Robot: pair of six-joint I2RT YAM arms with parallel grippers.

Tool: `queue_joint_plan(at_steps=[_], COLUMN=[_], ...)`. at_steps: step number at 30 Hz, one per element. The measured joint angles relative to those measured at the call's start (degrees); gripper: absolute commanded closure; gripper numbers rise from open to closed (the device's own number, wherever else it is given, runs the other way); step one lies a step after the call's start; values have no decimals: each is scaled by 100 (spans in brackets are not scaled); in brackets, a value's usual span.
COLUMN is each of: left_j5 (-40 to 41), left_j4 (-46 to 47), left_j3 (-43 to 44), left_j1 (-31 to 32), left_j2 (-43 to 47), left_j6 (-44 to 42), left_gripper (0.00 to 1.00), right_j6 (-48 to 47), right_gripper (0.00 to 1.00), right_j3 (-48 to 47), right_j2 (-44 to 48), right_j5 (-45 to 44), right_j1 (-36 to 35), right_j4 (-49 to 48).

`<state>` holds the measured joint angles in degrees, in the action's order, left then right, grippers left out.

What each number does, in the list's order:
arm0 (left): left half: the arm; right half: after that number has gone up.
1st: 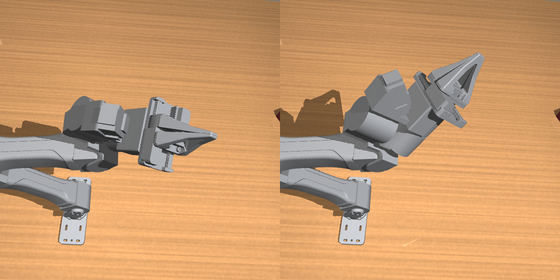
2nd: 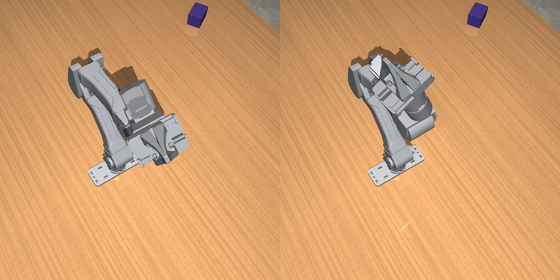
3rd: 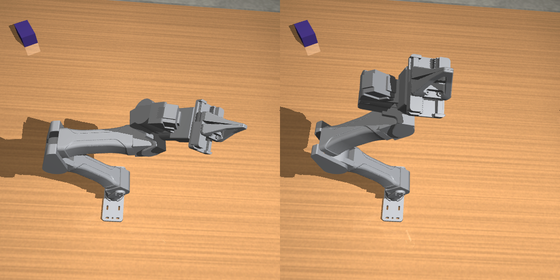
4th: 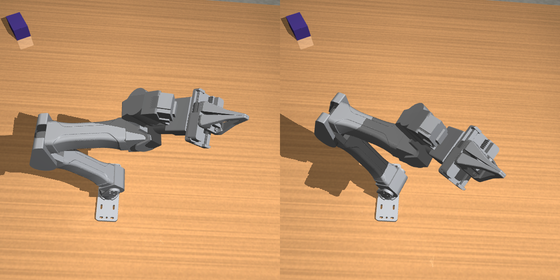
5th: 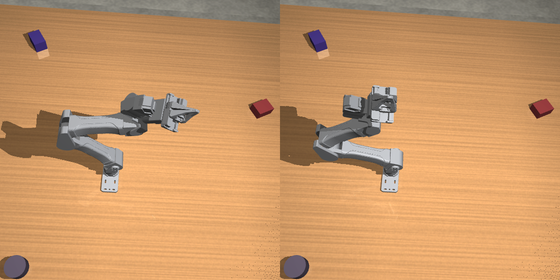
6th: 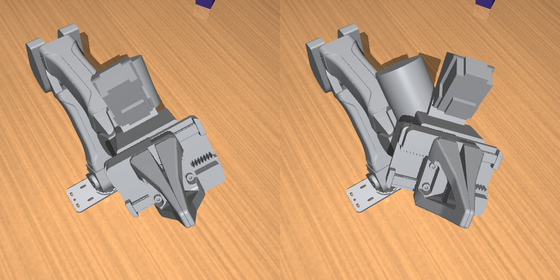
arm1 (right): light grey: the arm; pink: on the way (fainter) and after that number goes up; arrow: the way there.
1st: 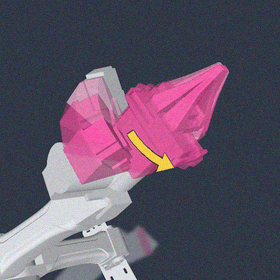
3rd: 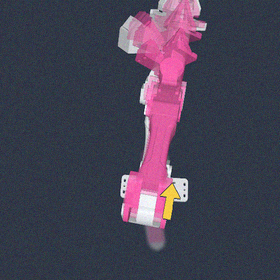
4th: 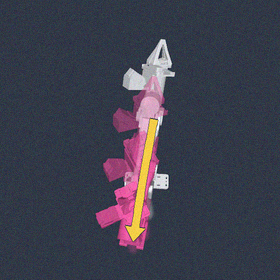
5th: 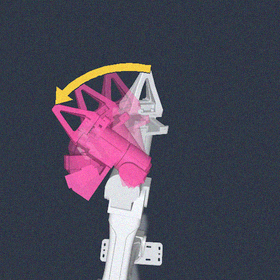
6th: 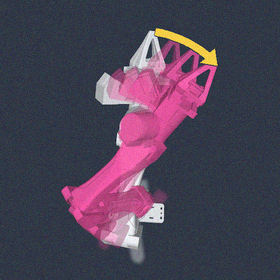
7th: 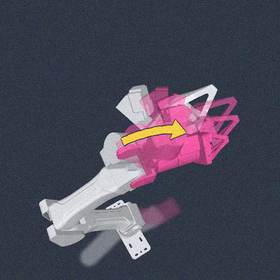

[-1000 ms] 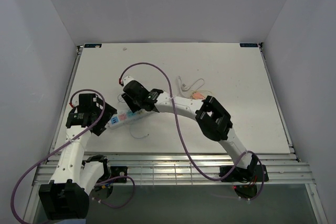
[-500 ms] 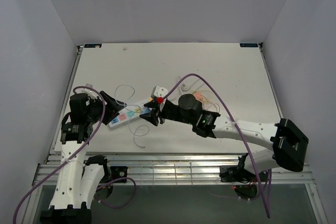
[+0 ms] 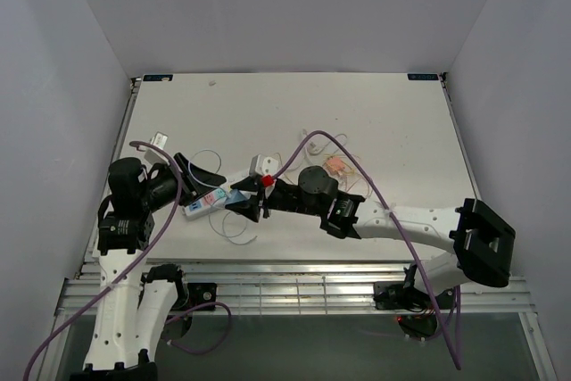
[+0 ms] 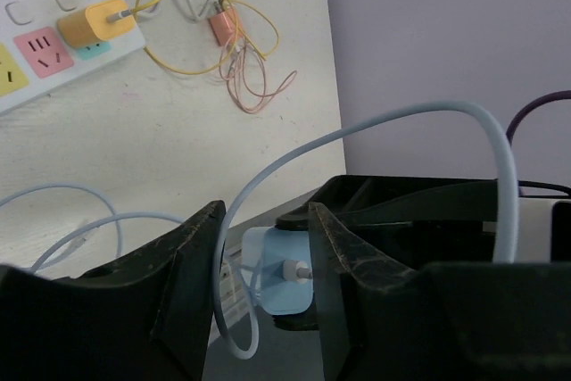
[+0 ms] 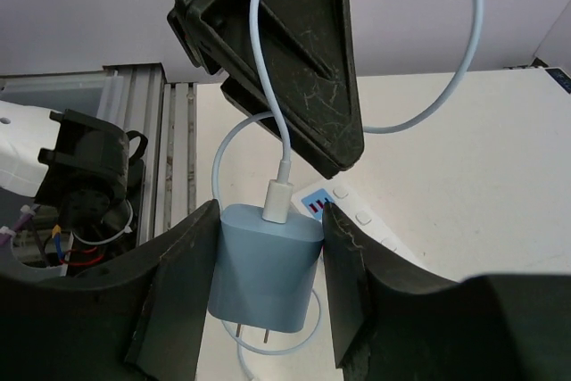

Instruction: Insert the plug

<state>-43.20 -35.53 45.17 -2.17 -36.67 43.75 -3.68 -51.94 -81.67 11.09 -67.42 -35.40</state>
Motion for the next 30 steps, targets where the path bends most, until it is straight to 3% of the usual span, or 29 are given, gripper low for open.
queue_joint_plan(at_steps=[6, 9, 10, 12, 14, 23, 30], left_j5=[-264, -313, -326, -341, -363, -511, -691], left_j4=[13, 63, 85, 118, 105, 48, 157], left_j3=[173, 184, 195, 249, 332, 632, 586], left_j1=[-2, -4, -9, -20, -35, -26, -26], left_j2=[35, 85, 90, 79, 68, -138, -533], left_j6=[-85, -74, -83, -120, -192, -455, -538], left_gripper=[56, 66, 64, 47, 39, 31, 60], right_j6=[-15, -26, -39, -68, -105, -151, -190], right_gripper=[79, 79, 79, 80, 80, 80, 80], right_j3=[-146, -264, -339, -496, -575, -535, -527], right_j2=[-212, -297, -354, -466, -529, -428, -321], right_j5=[-81, -127, -153, -212, -306, -966, -1429], right_j1=[-90, -92, -92, -109, -125, -125, -120], right_j4=[-131, -136, -92, -24, -9, 96, 387])
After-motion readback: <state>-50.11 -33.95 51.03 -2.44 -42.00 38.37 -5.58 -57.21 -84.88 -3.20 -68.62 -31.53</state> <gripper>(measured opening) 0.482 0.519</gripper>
